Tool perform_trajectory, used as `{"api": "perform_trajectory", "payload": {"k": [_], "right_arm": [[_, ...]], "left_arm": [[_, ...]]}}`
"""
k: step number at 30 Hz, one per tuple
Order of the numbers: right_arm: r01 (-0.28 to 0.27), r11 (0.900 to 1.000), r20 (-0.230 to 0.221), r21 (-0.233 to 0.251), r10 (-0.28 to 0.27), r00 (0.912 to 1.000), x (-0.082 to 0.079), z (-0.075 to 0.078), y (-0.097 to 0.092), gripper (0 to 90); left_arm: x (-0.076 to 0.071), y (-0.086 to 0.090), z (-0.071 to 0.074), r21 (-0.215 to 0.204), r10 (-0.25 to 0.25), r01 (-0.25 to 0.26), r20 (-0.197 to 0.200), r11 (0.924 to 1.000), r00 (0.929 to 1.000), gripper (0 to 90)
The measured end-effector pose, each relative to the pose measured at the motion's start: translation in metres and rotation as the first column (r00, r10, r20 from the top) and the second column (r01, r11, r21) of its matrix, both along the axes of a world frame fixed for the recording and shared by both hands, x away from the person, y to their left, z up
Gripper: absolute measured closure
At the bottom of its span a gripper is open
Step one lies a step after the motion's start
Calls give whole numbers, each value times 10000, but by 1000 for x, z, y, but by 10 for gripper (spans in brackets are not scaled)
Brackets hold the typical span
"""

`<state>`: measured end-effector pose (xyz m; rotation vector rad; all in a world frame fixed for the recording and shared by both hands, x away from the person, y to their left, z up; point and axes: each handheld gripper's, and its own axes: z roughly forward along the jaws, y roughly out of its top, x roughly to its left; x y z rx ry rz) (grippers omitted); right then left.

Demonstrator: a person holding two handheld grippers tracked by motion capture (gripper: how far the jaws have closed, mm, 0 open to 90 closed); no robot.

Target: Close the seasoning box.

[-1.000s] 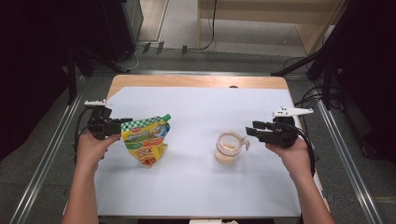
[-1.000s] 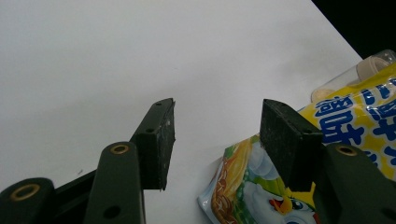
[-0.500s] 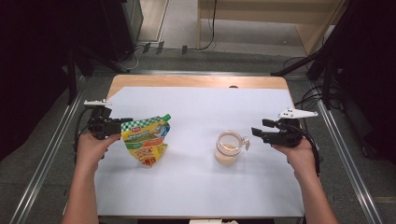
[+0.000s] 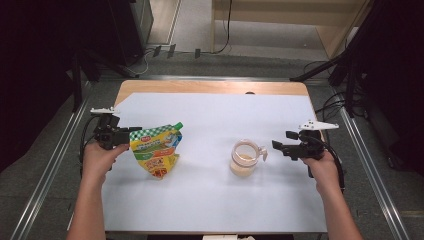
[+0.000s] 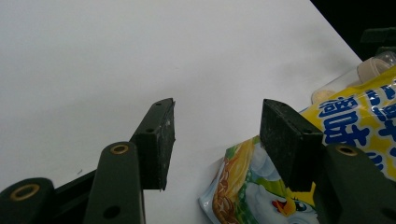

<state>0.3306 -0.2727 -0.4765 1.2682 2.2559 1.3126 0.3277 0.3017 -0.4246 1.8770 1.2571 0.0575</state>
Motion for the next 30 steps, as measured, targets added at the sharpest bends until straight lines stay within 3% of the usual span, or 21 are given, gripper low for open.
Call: {"api": "perform_trajectory", "payload": {"k": [14,25,30], "right_arm": [[573,9978,-170,-345,-579,9982,6,-14,-10,253],[515,9971,-265,-556,-531,9982,8,-18,-5,253],[458,9969,-328,-634,-479,9983,8,-20,-3,253]], "left_arm": [[2,2,-9,-19,7,-7,-131,10000,9999,458],[4,0,-12,291,321,-323,68,9991,9995,455],[5,-1,-13,48,594,-594,38,9982,9982,390]]}}
